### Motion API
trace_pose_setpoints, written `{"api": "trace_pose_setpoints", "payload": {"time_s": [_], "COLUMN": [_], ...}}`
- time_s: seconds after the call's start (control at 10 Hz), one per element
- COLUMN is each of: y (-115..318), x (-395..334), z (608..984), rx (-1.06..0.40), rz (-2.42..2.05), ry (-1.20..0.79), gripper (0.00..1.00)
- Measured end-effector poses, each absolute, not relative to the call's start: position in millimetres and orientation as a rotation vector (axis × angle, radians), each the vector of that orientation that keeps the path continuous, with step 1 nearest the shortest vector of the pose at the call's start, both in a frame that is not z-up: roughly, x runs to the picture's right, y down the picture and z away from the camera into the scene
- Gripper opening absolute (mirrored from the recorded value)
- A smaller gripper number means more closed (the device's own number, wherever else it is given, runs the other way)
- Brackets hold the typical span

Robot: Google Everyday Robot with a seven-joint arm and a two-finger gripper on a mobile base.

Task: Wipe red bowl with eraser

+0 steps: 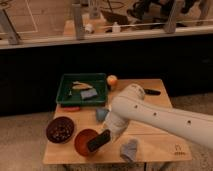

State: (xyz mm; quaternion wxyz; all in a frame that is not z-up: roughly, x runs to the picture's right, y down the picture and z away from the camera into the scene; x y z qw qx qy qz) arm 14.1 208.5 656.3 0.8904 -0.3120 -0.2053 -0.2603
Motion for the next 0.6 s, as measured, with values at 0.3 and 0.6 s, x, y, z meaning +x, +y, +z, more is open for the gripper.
{"api": "trace_pose_setpoints", "payload": {"time_s": [0.3,0.6], "y": [213,223], "x": [-18,-38], "z": [671,694], "rx": [-0.696,-0.750], "rz": [-0.661,-0.719], "ry": [-0.263,-0.176], "gripper": [0.00,0.00]}}
